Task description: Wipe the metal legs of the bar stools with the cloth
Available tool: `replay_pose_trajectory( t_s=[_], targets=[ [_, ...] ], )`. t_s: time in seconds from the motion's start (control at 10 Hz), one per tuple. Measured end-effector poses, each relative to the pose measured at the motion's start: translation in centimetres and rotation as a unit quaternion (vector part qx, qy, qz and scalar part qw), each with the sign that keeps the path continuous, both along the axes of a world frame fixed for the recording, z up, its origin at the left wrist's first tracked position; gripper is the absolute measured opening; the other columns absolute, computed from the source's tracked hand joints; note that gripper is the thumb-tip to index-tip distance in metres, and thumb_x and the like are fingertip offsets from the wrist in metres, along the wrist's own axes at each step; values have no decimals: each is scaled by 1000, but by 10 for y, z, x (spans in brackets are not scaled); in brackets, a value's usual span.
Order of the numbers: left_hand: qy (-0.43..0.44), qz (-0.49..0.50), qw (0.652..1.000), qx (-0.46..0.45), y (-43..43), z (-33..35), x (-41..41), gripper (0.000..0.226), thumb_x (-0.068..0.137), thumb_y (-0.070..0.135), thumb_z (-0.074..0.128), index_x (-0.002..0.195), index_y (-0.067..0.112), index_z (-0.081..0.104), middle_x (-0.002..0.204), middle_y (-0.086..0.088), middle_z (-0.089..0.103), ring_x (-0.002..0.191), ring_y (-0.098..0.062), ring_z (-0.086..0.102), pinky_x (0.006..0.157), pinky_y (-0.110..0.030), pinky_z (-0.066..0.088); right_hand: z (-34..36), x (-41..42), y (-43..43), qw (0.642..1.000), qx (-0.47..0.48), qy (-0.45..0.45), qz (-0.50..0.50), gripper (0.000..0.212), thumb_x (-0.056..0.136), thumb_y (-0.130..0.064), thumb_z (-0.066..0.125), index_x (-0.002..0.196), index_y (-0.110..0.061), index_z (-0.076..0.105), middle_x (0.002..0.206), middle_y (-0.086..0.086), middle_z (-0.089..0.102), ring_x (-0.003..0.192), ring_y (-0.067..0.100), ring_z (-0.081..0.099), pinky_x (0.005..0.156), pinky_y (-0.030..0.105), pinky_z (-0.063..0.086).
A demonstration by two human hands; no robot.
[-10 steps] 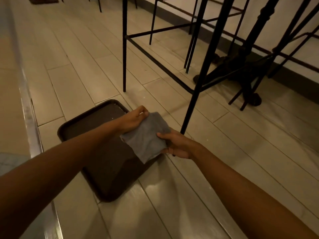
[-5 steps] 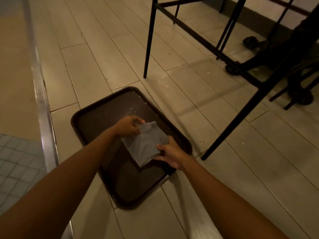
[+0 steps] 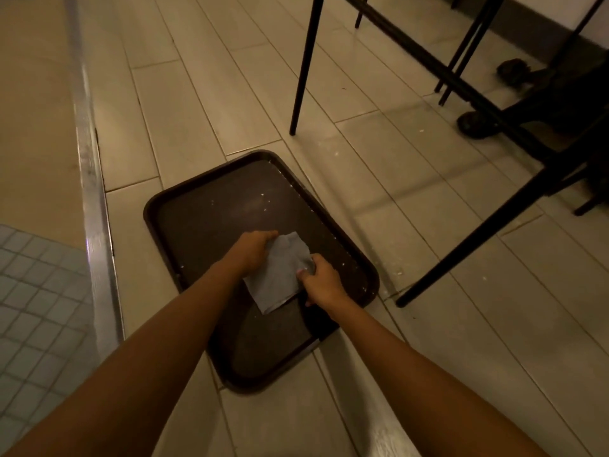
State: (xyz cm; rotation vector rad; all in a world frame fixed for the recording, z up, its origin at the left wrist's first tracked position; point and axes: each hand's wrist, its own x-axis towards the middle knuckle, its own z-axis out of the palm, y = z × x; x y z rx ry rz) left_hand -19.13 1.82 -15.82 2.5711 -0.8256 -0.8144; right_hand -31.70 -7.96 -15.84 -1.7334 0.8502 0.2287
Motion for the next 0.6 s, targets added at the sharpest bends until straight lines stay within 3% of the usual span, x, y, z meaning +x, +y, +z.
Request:
replay_pose_trajectory(
  t_s=[0.1, 0.2, 0.3, 0.6],
  targets=[
    [-42, -11, 999, 29, 0, 4, -5, 50, 98, 14, 35, 146, 10, 21, 152, -12, 27, 139, -26, 26, 115, -38, 21, 3, -5, -2, 993, -108, -4, 53, 32, 96, -20, 44, 127, -12, 46, 128, 13, 49, 118, 29, 48, 99, 42, 44],
    [-78, -49, 994, 63, -4, 23, -14, 53, 100, 24, 31, 147, 12, 10, 156, -8, 16, 144, -25, 12, 116, -41, 11, 23, -11, -9, 978, -181, 20, 101, 42, 97, -20, 39, 138, -14, 35, 140, 12, 39, 129, 29, 36, 106, 43, 34],
    [-94, -66, 991, 75, -11, 58, -23, 54, 100, 31, 29, 148, 15, 10, 155, -7, 17, 144, -26, 11, 116, -42, 9, 57, -10, -20, 964, -230, 29, 130, 49, 97, -25, 38, 144, -18, 25, 149, 9, 32, 135, 29, 31, 111, 47, 29],
    [-93, -98, 988, 74, -21, 216, -61, 54, 100, 37, 25, 148, 16, 10, 155, -7, 19, 144, -26, 9, 116, -44, 5, 215, -14, -25, 929, -341, 21, 144, 53, 98, -28, 36, 145, -10, 20, 147, 14, 34, 134, 31, 31, 112, 49, 23]
  ],
)
